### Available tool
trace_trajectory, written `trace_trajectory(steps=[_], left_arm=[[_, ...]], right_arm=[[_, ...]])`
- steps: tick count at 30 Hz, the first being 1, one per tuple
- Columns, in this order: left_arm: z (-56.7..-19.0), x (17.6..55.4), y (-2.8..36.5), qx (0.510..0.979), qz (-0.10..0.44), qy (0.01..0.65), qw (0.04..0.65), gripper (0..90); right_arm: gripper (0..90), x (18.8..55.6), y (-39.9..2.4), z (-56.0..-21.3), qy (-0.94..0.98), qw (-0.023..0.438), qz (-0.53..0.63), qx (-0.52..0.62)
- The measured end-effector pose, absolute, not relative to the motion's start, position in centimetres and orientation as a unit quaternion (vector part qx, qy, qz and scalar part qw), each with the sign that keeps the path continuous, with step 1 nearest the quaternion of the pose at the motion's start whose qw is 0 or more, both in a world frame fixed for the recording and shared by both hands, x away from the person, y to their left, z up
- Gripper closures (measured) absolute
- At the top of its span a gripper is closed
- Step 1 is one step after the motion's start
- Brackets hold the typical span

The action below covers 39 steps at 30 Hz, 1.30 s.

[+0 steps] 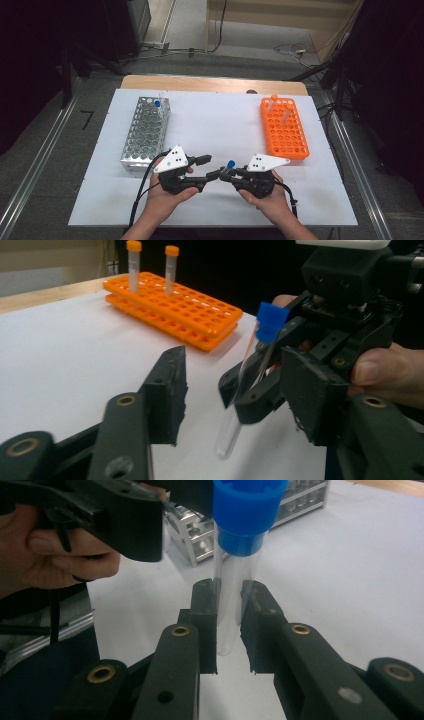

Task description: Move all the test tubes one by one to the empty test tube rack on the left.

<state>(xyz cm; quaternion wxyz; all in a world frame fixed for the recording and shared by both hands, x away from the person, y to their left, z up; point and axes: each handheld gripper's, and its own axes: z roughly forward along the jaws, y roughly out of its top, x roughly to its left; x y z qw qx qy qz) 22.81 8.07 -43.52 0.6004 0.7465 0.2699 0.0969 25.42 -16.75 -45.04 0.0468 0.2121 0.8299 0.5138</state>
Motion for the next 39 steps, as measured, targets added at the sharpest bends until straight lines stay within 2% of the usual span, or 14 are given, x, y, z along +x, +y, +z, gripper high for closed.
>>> trace_trajectory(steps=[8, 12, 15, 21, 27, 32, 39], left_arm=[[-43.6, 22.7, 6.9, 0.760, 0.079, 0.240, 0.598, 61.5], [-43.6, 22.8, 6.5, 0.763, 0.080, 0.241, 0.595, 65.3], [-43.6, 22.8, 6.5, 0.763, 0.080, 0.238, 0.595, 71.9], [-43.5, 22.6, 6.6, 0.764, 0.104, 0.237, 0.591, 76.0], [-43.3, 22.6, 7.0, 0.757, 0.108, 0.242, 0.598, 76.5], [-43.0, 22.8, 8.0, 0.745, 0.115, 0.258, 0.604, 76.5], [-42.5, 23.4, 9.6, 0.733, 0.128, 0.278, 0.607, 76.5]], right_arm=[[74.9, 24.9, -15.5, -45.2, 0.841, 0.039, 0.503, 0.198], [74.9, 24.7, -15.1, -45.2, 0.845, 0.039, 0.499, 0.188], [74.9, 24.6, -14.9, -45.2, 0.849, 0.039, 0.495, 0.184], [74.8, 24.7, -15.0, -45.2, 0.847, 0.023, 0.497, 0.188], [72.9, 24.8, -15.2, -45.1, 0.844, 0.029, 0.502, 0.185], [48.3, 24.7, -16.1, -44.7, 0.836, 0.039, 0.515, 0.185], [18.3, 25.2, -18.3, -44.1, 0.822, 0.051, 0.528, 0.204]])
